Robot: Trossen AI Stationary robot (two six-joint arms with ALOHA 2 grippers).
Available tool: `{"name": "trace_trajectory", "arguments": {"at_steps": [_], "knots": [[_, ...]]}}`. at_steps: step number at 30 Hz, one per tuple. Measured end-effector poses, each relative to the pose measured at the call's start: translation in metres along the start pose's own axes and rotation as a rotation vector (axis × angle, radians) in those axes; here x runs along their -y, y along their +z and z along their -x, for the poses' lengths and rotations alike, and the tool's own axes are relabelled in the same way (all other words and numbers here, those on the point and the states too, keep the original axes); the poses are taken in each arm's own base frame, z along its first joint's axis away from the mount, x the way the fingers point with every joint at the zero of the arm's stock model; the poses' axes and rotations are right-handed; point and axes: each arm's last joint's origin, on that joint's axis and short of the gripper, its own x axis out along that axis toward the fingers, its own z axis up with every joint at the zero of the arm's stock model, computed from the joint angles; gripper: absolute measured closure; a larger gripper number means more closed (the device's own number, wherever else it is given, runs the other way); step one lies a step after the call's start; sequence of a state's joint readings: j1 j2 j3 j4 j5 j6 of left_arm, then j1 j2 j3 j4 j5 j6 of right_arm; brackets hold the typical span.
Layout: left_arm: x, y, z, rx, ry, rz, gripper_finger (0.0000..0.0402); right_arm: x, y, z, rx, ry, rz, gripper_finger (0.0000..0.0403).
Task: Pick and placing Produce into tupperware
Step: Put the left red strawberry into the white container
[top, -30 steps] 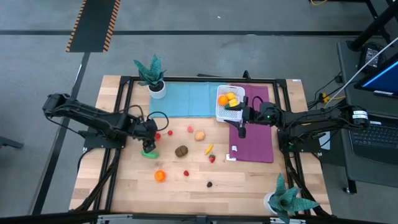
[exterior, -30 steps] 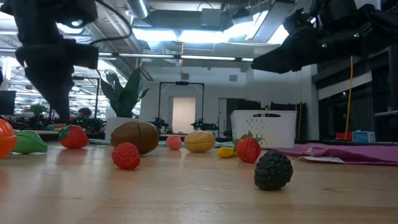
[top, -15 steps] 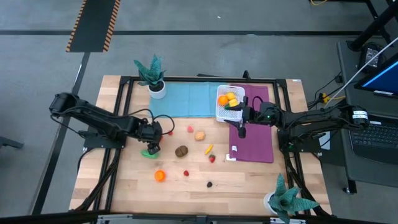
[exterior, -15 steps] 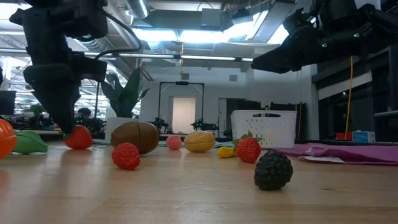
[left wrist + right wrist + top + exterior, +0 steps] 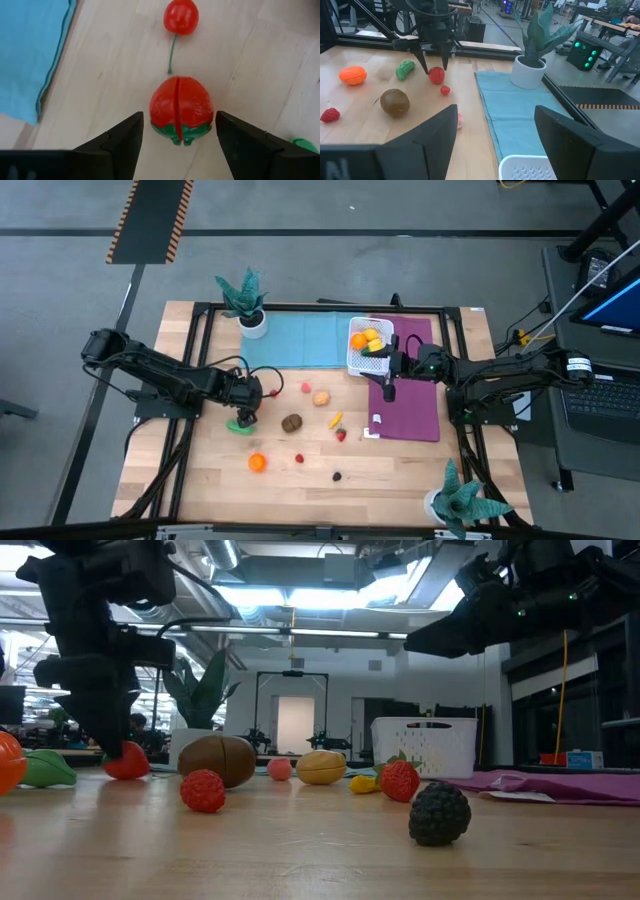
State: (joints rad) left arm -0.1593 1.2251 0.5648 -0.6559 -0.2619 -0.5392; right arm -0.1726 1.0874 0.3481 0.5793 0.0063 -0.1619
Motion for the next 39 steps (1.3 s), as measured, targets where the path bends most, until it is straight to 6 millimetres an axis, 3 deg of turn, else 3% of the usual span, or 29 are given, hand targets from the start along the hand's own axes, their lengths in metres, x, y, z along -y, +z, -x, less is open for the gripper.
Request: {"name": "trace_trajectory", "arguments": {"at_steps": [33, 39], "knots": [[-0.010, -0.008, -0.021, 0.030, -0.041, -0.003, 0.0163, 0.000, 0.000, 0.000, 0.000, 0.000, 0.000, 0.0137], [-0.009, -0.006, -0.021, 0.048, -0.050, 0.005, 0.0185, 0.000, 0.000, 0.000, 0.000, 0.000, 0.000, 0.0137]]}}
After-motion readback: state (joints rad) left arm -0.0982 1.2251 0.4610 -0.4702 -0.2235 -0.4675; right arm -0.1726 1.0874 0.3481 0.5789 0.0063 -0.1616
